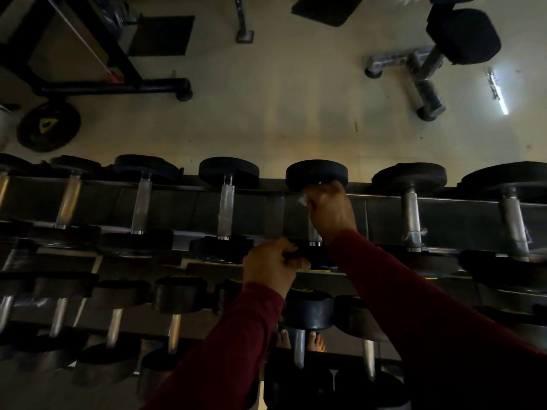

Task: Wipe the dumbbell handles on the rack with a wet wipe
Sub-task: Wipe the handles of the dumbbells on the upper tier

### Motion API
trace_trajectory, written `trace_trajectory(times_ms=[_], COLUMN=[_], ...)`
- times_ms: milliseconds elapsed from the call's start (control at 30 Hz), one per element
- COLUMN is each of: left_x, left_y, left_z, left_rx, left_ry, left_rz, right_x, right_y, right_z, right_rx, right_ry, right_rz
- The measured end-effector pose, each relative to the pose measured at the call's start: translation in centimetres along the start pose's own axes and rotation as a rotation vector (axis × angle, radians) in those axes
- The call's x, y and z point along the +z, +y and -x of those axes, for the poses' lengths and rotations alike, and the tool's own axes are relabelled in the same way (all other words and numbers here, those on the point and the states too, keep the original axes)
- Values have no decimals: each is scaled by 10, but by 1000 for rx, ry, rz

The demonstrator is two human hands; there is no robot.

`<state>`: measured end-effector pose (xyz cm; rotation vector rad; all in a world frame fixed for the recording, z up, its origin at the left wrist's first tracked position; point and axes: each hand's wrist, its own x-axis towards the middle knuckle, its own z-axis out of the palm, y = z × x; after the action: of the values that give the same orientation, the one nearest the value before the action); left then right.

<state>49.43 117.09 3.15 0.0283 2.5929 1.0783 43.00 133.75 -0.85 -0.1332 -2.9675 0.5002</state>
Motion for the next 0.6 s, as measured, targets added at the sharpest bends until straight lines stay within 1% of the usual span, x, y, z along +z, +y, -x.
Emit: trace_trajectory(times_ms=[100,167,200,233,300,367,433,500,567,600], left_x=[-1,-1,-1,-1,-2,-3,-3,-2,0,0], left_y=[2,2,2,1,1,2,2,1,-1,-1], left_z=[0,0,0,0,-1,-2,-2,-2,-2,-1], left_rx=[-8,-5,-3,-2,-1,8,9,9,23,23], left_ry=[-2,2,0,-2,-10,-14,-13,-6,20,22], left_rz=[-3,1,3,6,5,-16,-13,-10,-24,-21], right_x=[-2,-1,-1,-1,-3,-8,-15,-20,-23,-23], right_y=[-4,1,4,6,6,5,6,12,15,16], right_z=[-11,-16,-14,-9,5,12,9,1,-4,-6], right_rx=[-115,-149,-132,-80,97,322,524,677,800,844], right_ry=[-195,-219,-186,-129,-6,23,-25,-97,-183,-197], right_rz=[137,173,131,43,-213,-374,-448,-541,-737,-824])
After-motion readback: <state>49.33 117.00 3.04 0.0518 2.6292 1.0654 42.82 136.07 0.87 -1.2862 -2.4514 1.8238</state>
